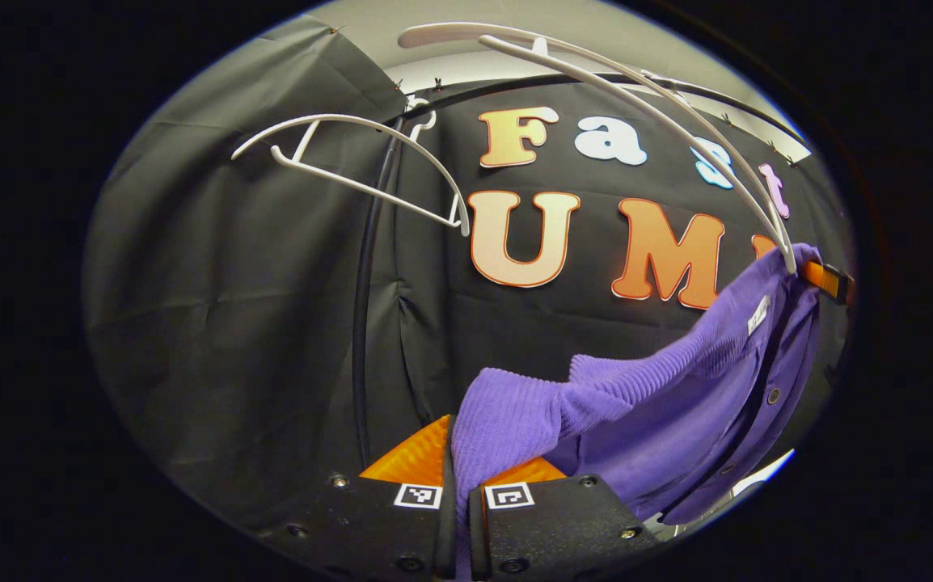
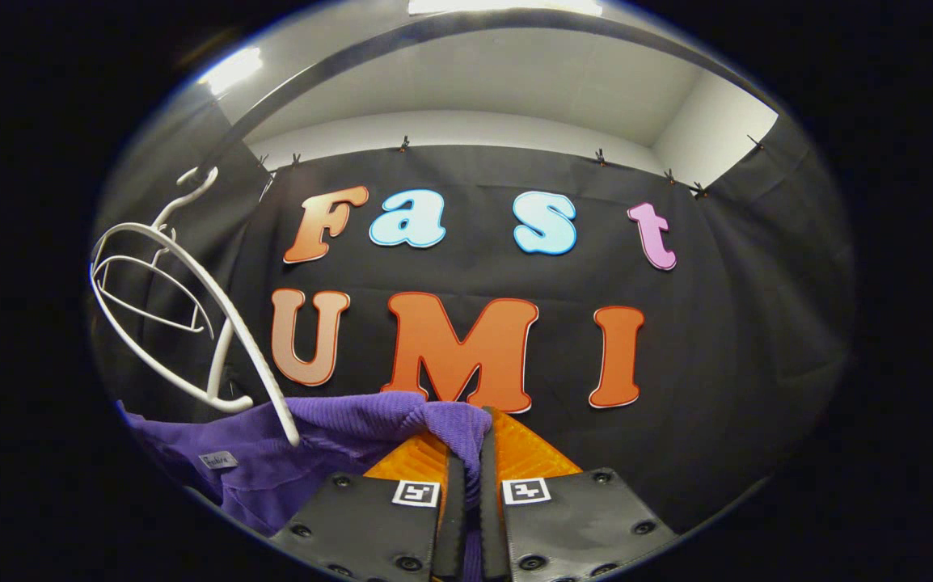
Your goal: Grasp the clothes on the hanger with both hands and then place them into the laundry hamper below.
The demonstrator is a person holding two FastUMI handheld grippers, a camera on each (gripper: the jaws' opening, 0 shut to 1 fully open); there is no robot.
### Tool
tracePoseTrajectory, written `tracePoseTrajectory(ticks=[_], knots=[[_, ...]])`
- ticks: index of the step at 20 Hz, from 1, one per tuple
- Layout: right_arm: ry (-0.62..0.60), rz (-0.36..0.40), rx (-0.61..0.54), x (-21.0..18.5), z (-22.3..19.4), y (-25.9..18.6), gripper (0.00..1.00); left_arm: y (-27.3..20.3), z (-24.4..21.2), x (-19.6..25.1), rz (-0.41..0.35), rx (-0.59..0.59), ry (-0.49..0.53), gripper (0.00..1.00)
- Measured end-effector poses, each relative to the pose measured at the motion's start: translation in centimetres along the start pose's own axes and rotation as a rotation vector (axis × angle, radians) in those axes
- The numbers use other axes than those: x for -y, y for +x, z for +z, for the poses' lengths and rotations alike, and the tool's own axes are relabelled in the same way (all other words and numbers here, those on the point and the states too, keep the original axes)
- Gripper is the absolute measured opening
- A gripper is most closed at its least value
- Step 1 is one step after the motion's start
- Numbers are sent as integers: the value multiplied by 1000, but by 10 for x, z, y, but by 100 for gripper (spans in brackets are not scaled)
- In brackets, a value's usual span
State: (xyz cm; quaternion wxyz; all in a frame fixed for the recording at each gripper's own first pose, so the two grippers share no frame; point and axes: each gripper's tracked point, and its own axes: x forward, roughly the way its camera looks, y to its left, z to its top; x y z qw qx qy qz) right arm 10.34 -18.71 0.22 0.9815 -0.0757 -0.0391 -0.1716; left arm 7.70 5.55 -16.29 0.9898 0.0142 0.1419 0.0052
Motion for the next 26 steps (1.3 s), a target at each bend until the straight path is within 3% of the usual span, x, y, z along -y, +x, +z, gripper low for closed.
tracePoseTrajectory(ticks=[5, 8, 13, 16, 18, 20, 21, 22, 24, 26], knots=[[-41, -6, -23, 14, -12, -31, 15, -24, 4, 1, 2, 10, -2, 6], [-26, 32, -43, 8, -12, -49, 15, -35, 8, 11, -13, 16, 8, 6], [16, 142, -122, -36, -38, -66, 15, -32, -1, 77, -158, -17, -13, 7], [84, 292, -190, -91, -57, -93, 15, -36, -9, 125, -271, -49, -6, 7], [102, 377, -252, -119, -80, -116, 15, -39, -25, 151, -326, -88, -14, 9], [100, 394, -332, -127, -111, -138, 15, -44, -49, 172, -362, -154, -53, 9], [141, 393, -395, -131, -127, -152, 15, -52, -67, 185, -400, -224, -108, 5], [185, 405, -463, -139, -146, -169, 16, -63, -86, 193, -433, -302, -167, 7], [219, 387, -594, -140, -187, -191, 15, -71, -123, 199, -409, -433, -216, 7], [247, 371, -695, -135, -215, -200, 16, -70, -148, 192, -377, -501, -169, 7]])
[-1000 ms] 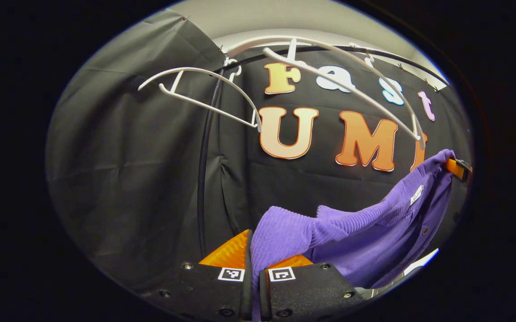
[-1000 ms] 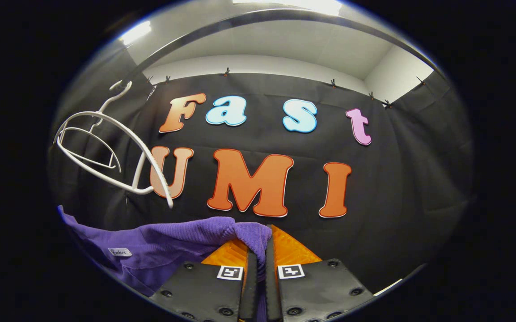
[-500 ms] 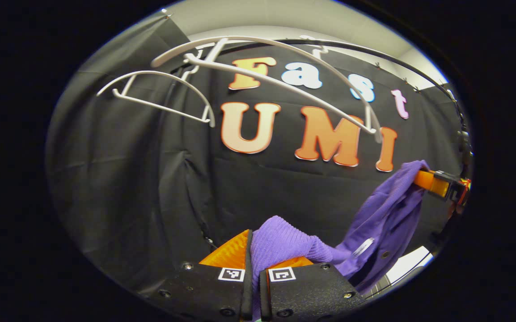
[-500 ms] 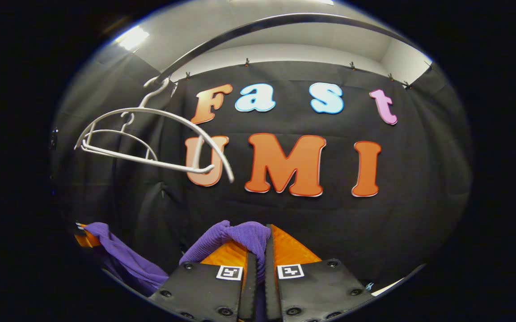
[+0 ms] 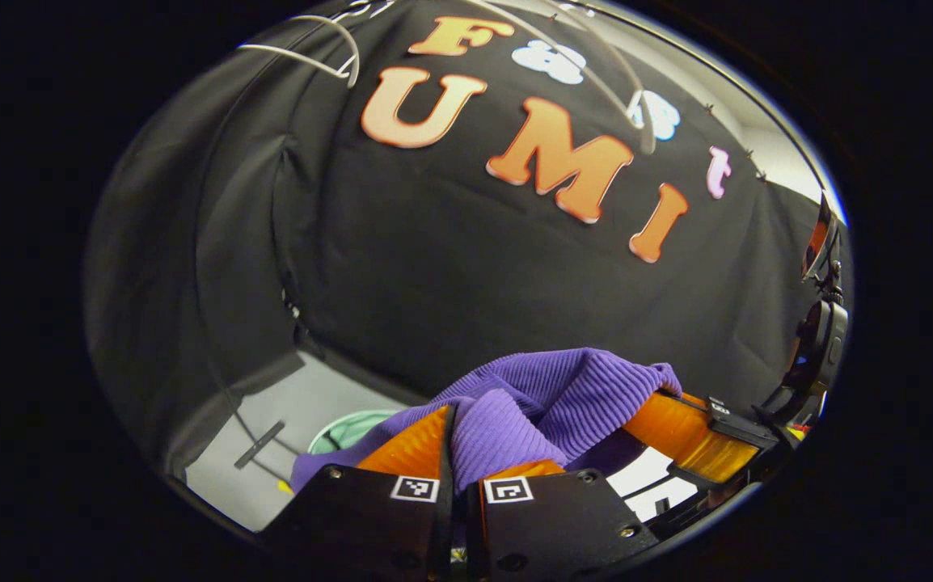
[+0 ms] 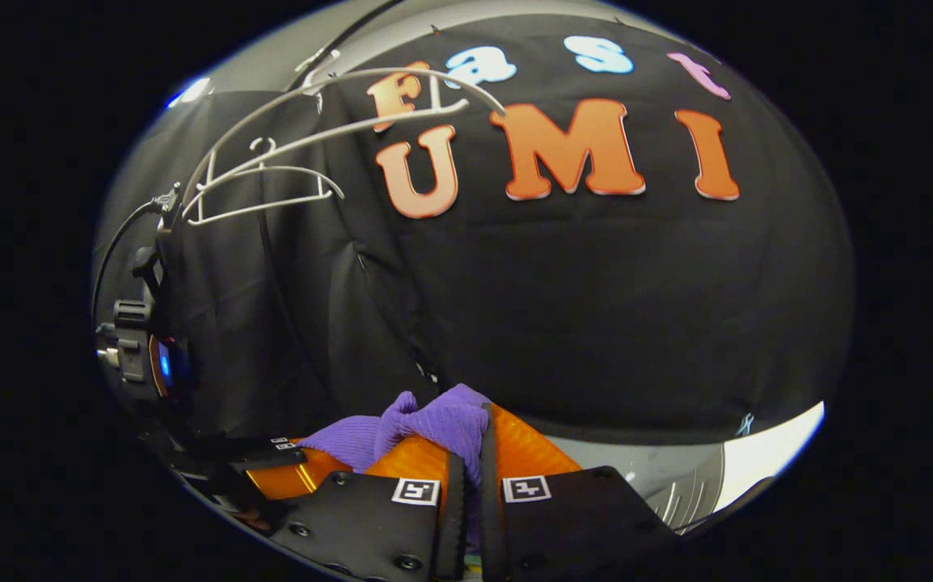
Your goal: Grasp the clothes on the hanger with both hands and then place them into the laundry hamper below.
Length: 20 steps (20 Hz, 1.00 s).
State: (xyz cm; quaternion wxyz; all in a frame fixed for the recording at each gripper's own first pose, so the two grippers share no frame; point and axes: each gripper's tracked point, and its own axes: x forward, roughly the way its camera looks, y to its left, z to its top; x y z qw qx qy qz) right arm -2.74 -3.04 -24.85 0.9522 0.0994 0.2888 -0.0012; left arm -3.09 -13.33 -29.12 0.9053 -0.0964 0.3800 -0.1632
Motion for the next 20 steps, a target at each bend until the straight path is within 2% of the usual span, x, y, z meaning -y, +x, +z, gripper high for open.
tracePoseTrajectory(ticks=[2, 4, 6, 7, 9, 12, 16, 17, 18, 19, 20], knots=[[30, -26, -67, 13, -20, 6, 16, 1, -16, -5, 39, -44, 14, 7], [53, -58, -121, 23, -38, 14, 15, 4, -20, -8, 36, -68, -20, 8], [39, -98, -213, 32, -61, 24, 15, 9, -29, -21, 79, -98, -17, 7], [29, -123, -279, 38, -76, 22, 15, 12, -38, -29, 110, -133, -10, 8], [67, -120, -372, 42, -99, 30, 16, 15, -66, -38, 129, -246, -32, 8], [109, -135, -413, 47, -105, 37, 16, 29, -77, -39, 127, -300, -85, 8], [124, -154, -456, 57, -118, 41, 16, 30, -78, -49, 160, -306, -74, 12], [127, -151, -466, 55, -121, 43, 17, 30, -81, -54, 179, -325, -58, 17], [128, -157, -471, 56, -122, 45, 18, 29, -87, -59, 197, -348, -44, 29], [133, -149, -468, 53, -118, 44, 29, 29, -89, -61, 210, -363, -37, 31], [131, -143, -458, 50, -114, 44, 45, 26, -94, -62, 219, -376, -37, 36]])
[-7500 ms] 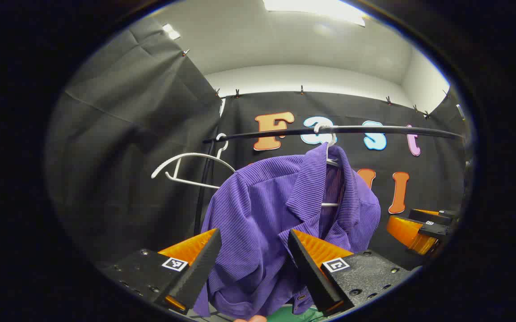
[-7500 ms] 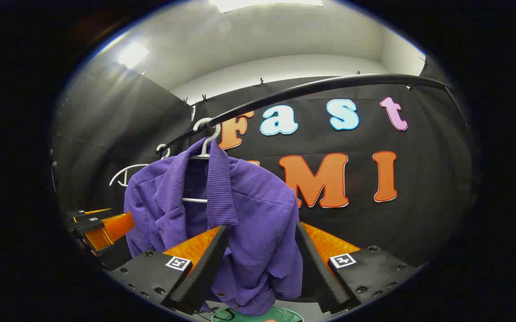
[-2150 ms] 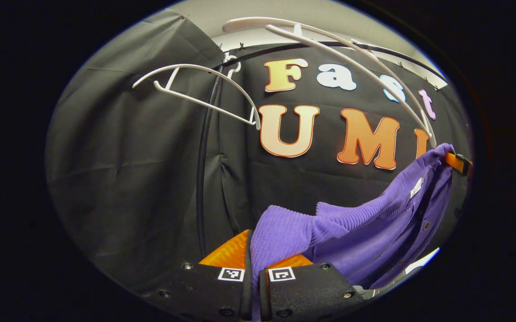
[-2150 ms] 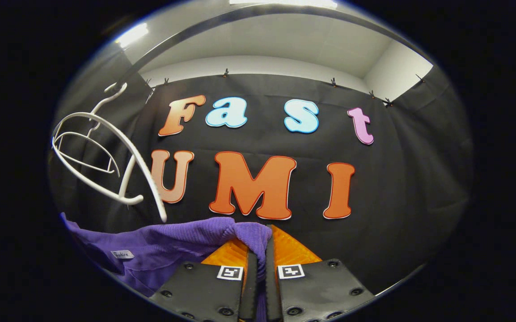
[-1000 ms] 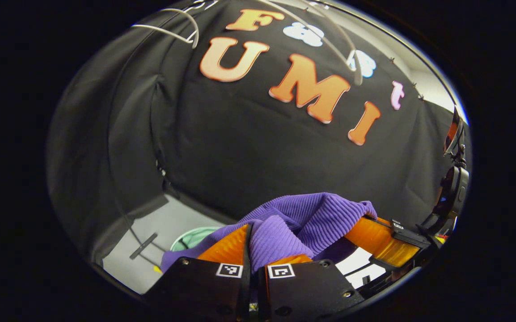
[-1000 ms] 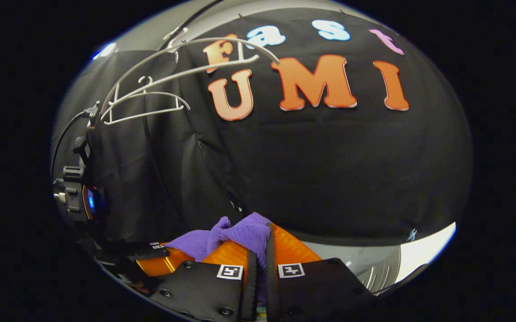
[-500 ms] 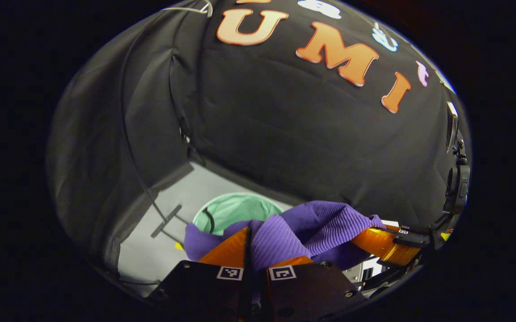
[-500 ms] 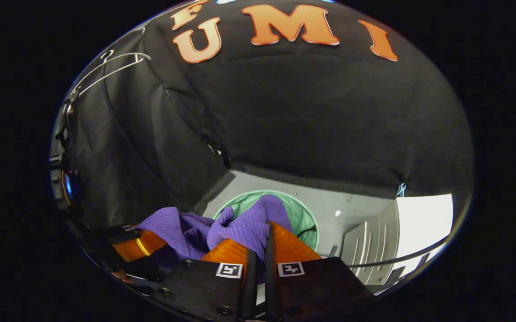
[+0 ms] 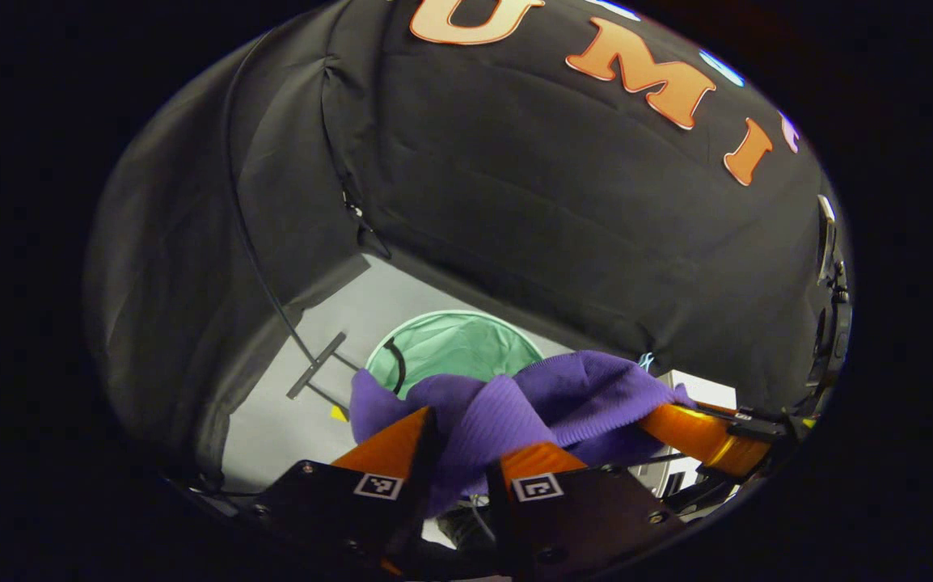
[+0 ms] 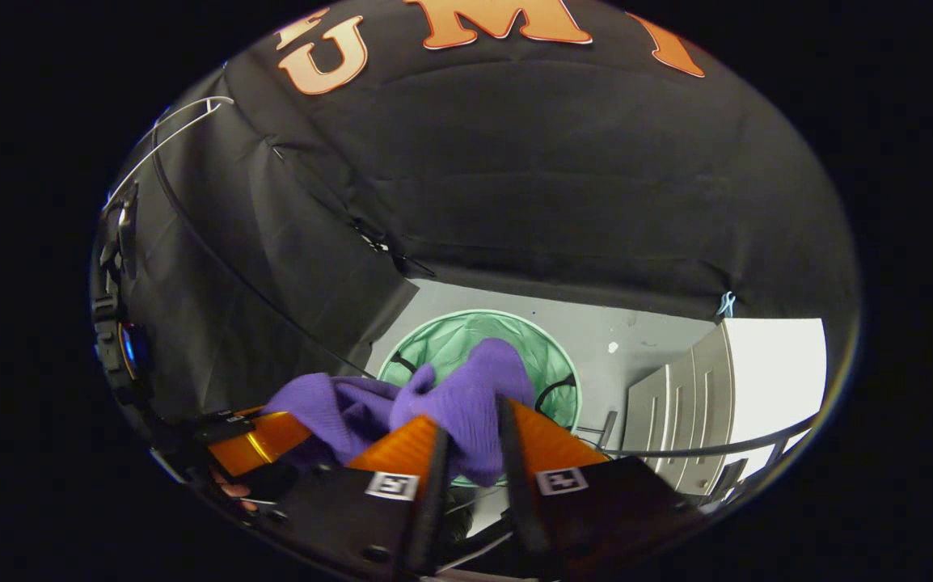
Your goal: Grasp the clothes on the hanger with both hands and then place them into the laundry hamper below.
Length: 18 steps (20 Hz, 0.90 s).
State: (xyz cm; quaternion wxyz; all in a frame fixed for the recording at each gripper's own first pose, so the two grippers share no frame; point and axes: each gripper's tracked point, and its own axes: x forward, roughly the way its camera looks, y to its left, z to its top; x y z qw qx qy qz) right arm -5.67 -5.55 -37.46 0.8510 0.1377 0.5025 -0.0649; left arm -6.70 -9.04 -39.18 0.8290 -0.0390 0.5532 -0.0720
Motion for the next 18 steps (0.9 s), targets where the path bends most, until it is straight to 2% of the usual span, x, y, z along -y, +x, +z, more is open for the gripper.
tracePoseTrajectory(ticks=[3, 4, 5, 8, 12, 16, 18], knots=[[-22, -11, 13, 2, 3, 0, 94, 1, 5, -8, 28, -23, -16, 84], [-23, -11, 13, 2, 3, 0, 99, 2, 0, -11, 31, -20, -24, 100], [-20, -10, 16, 2, -1, -3, 99, 2, 1, -10, 28, -13, -38, 97], [3, -12, 53, -4, 2, -15, 99, -20, 11, -7, -36, 49, -82, 97], [-46, -80, 114, -4, 4, -36, 99, -56, 22, -19, -45, 173, -26, 97], [12, -80, 262, -42, 21, -79, 99, -103, 40, -41, -70, 268, 23, 97], [65, -122, 365, -47, 34, -109, 98, -120, 56, -42, -112, 314, 32, 98]])
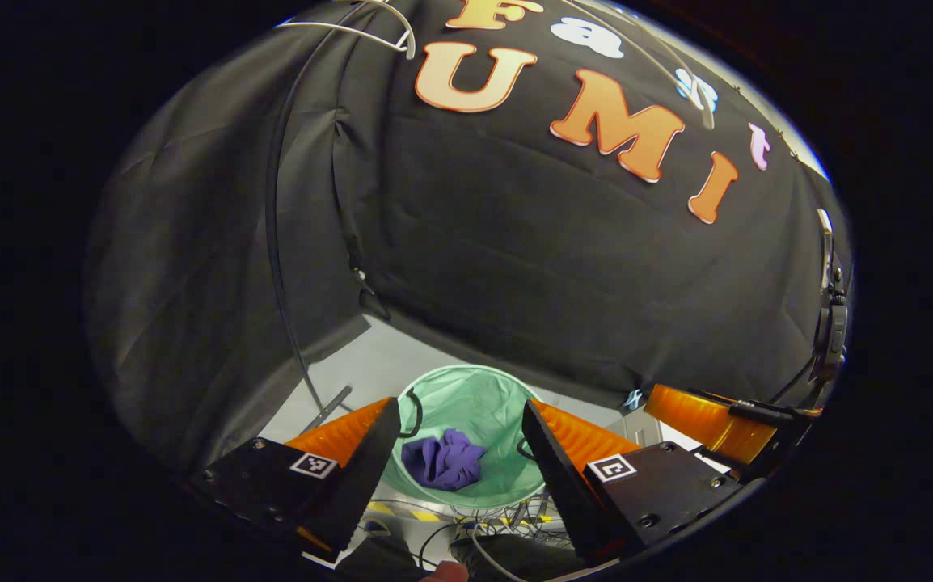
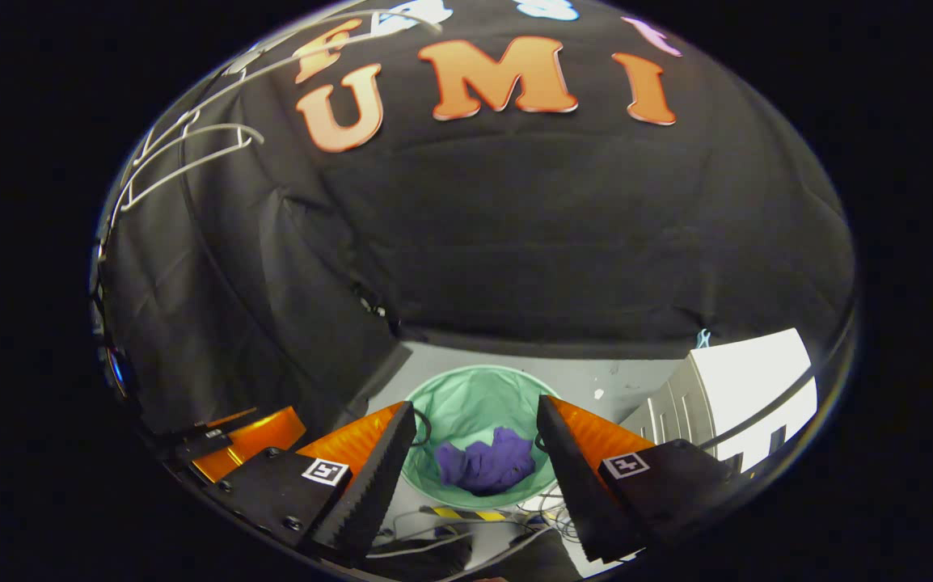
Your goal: Grasp the clothes on the hanger with both hands and then place them into the laundry hamper below.
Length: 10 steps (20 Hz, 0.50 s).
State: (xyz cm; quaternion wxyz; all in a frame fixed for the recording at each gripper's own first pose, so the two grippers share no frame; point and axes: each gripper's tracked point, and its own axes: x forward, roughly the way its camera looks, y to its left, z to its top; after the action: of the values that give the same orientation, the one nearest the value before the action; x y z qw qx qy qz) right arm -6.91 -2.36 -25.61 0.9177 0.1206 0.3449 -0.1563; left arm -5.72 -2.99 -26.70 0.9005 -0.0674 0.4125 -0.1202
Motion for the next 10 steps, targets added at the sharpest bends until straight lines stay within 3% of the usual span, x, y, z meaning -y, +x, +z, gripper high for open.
tracePoseTrajectory(ticks=[7, 10], knots=[[36, -52, 298, -12, 71, -90, 98, -36, 81, -6, -71, 221, 117, 97], [1, -110, 407, 12, 90, -137, 98, -58, 104, 17, -104, 311, 150, 96]])
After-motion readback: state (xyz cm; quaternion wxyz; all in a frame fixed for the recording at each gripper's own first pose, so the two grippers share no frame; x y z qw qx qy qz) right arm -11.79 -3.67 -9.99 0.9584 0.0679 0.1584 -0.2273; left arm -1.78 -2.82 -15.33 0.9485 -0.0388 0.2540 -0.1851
